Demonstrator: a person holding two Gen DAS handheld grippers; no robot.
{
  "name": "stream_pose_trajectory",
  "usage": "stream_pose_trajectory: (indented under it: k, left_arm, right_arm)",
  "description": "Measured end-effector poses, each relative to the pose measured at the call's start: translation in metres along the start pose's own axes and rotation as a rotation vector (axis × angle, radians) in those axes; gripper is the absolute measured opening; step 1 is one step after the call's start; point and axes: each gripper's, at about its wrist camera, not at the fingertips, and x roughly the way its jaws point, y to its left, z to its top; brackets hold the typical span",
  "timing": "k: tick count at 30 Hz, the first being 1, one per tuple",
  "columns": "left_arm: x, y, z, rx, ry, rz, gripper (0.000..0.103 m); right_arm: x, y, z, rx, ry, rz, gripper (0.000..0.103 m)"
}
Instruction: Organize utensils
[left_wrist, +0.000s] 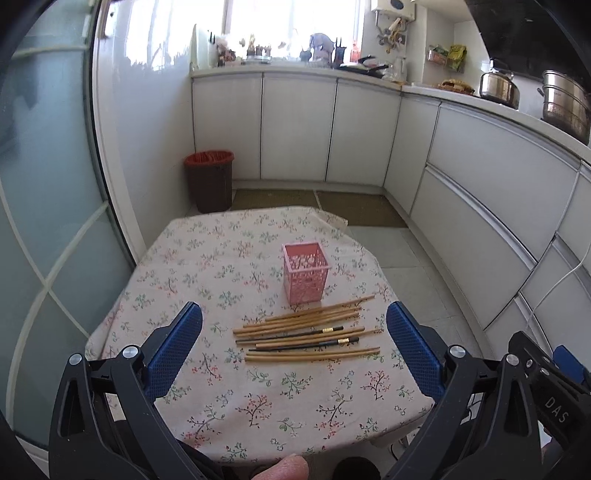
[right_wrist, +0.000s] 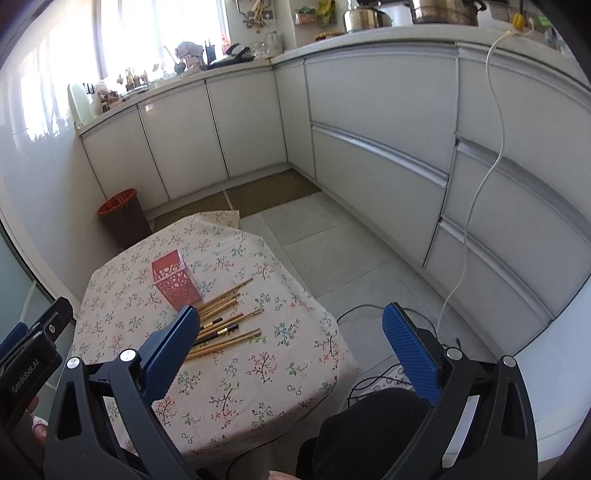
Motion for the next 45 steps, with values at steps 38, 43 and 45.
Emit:
stream_pose_trajectory:
  k: [38,43,45]
  left_arm:
    - [0.378,-0.158,0.003,0.605,0.715,-0.184,0.043]
    - [0.381,-0.157,0.006,0.586,0.733,-0.236,0.027]
    - [0.381,-0.160,0.005,0.591,0.733,-0.237,0.017]
  right_arm:
    - [0.158,-0.060,0.006,0.182,0.229,-0.014,0.096]
    - [0.165,-0.061,0.004,0.184,0.256,-0.009,0.096]
    - [0.168,-0.061,0.003,0.182,0.276,-0.008,0.096]
